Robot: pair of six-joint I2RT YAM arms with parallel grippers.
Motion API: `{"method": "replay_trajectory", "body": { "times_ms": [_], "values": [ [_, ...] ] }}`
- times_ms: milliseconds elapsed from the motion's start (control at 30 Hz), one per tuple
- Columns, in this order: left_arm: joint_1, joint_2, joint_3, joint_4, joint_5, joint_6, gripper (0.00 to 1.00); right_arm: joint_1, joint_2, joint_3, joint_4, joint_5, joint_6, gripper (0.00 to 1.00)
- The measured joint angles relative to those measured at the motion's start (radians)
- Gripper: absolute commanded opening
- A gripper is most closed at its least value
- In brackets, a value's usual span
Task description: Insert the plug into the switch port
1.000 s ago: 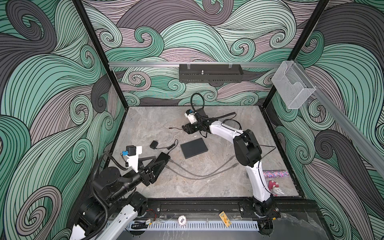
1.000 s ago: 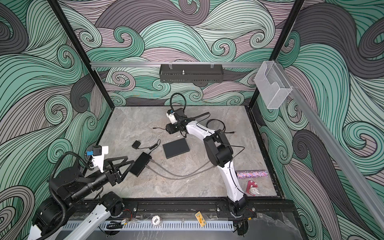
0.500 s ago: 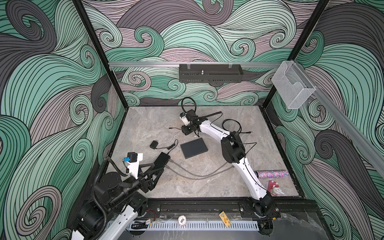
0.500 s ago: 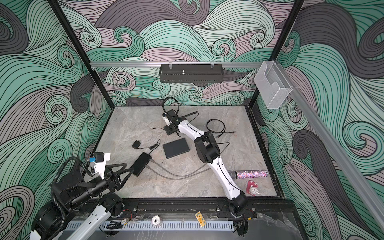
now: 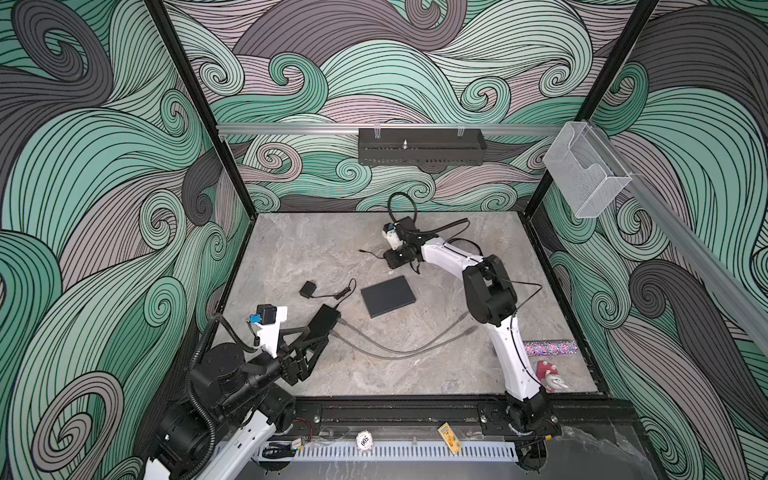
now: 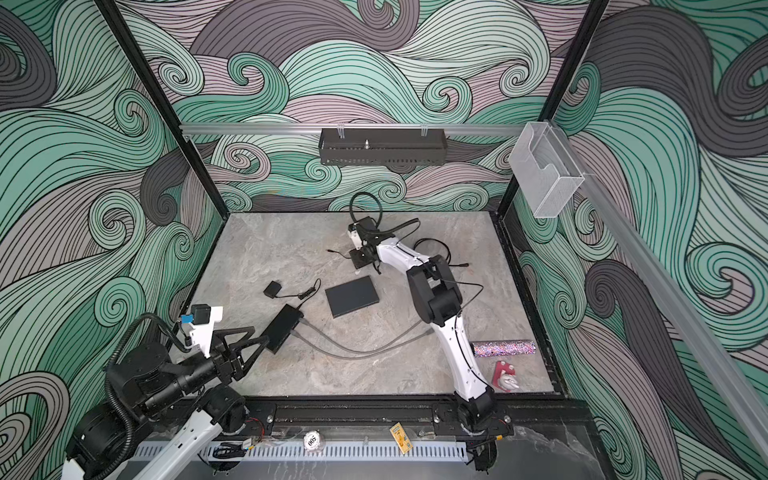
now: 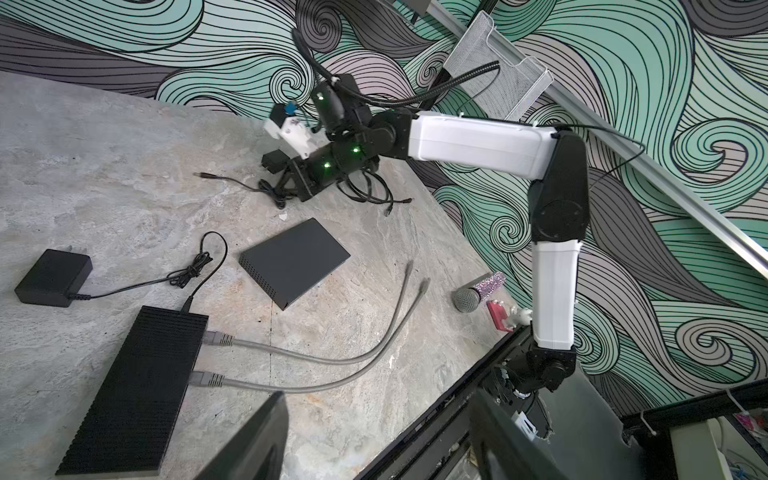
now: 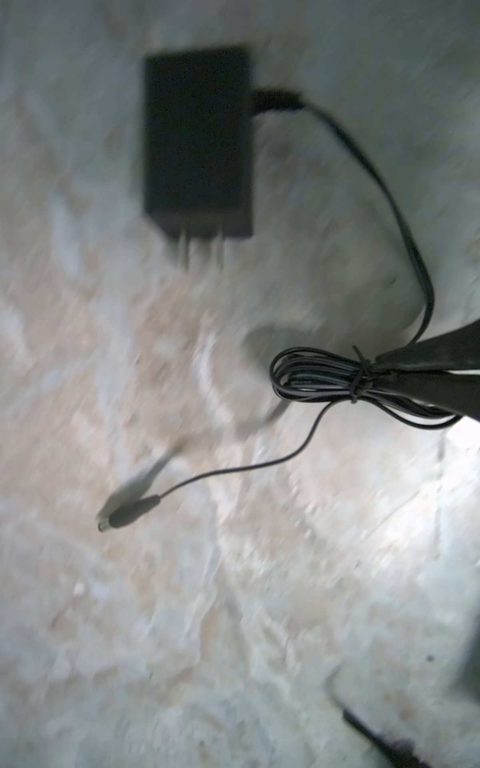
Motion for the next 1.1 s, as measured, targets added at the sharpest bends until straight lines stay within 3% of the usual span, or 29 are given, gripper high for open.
{"method": "replay_trajectory", "body": {
  "times_ms": [233,467,767,833,900,1033,1100],
  "values": [
    [0.000,0.000,-0.001,0.000,0.003,0.000,0.71,-0.173,-0.250,-0.405,0.165,0.002,0.126,0.05],
    [0.000,-0.006,-0.001,0.001,0.006,0.000,0.71,-0.150,-0.345,-0.399,0.082,0.018,0.108,0.07],
    [0.000,-0.016,-0.003,0.004,0.014,0.000,0.71,-0.124,-0.663,-0.827,0.069,0.076,0.105,0.10],
    [0.000,-0.019,-0.006,0.004,0.014,0.000,0.71,-0.121,-0.708,-0.904,0.072,0.071,0.120,0.17],
    [0.000,-0.021,-0.006,0.004,0.015,0.000,0.71,-0.113,-0.735,-0.947,0.072,0.060,0.132,0.31],
    [0.000,-0.021,-0.006,0.004,0.021,0.000,0.71,-0.101,-0.768,-0.988,0.097,0.026,0.148,0.43],
    [0.000,-0.021,-0.006,0.004,0.024,0.000,0.71,-0.092,-0.800,-1.014,0.117,0.009,0.152,0.56]
  ]
}}
